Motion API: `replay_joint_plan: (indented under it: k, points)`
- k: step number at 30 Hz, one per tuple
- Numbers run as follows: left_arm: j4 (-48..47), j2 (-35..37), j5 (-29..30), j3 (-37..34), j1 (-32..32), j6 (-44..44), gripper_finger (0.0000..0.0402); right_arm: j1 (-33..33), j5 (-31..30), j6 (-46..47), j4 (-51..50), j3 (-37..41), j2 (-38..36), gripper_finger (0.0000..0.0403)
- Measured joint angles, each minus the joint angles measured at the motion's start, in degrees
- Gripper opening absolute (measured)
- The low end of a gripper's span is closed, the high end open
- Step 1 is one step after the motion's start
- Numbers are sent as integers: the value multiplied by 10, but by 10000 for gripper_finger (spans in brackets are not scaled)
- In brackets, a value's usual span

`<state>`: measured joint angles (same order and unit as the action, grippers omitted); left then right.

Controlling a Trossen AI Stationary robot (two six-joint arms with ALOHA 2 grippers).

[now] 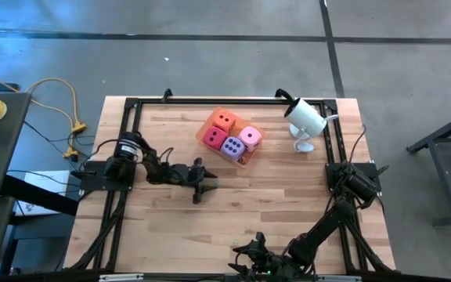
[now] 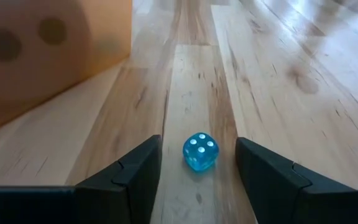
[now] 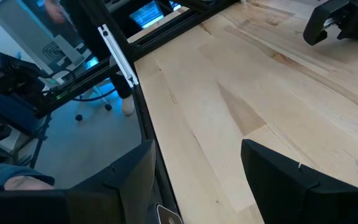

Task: Pick & Place Dice
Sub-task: Put the small blue die into the orange bin

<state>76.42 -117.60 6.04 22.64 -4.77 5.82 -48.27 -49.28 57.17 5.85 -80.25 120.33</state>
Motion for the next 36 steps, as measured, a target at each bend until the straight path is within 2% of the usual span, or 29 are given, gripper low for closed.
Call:
replay_joint_plan:
  k: [16, 29, 32, 36]
  points:
    - [-2, -12, 0, 6, 1, -13, 197, 0, 0, -4, -1, 0, 0, 227]
    - [-13, -12, -1, 5, 19, 1, 78, 0, 0, -5, -1, 0, 0, 227]
    - [-16, -12, -1, 5, 20, 2, 59, -1, 0, -5, -1, 0, 0, 227]
    - [-17, -12, -1, 5, 20, 3, 52, -1, 0, -5, -1, 0, 0, 227]
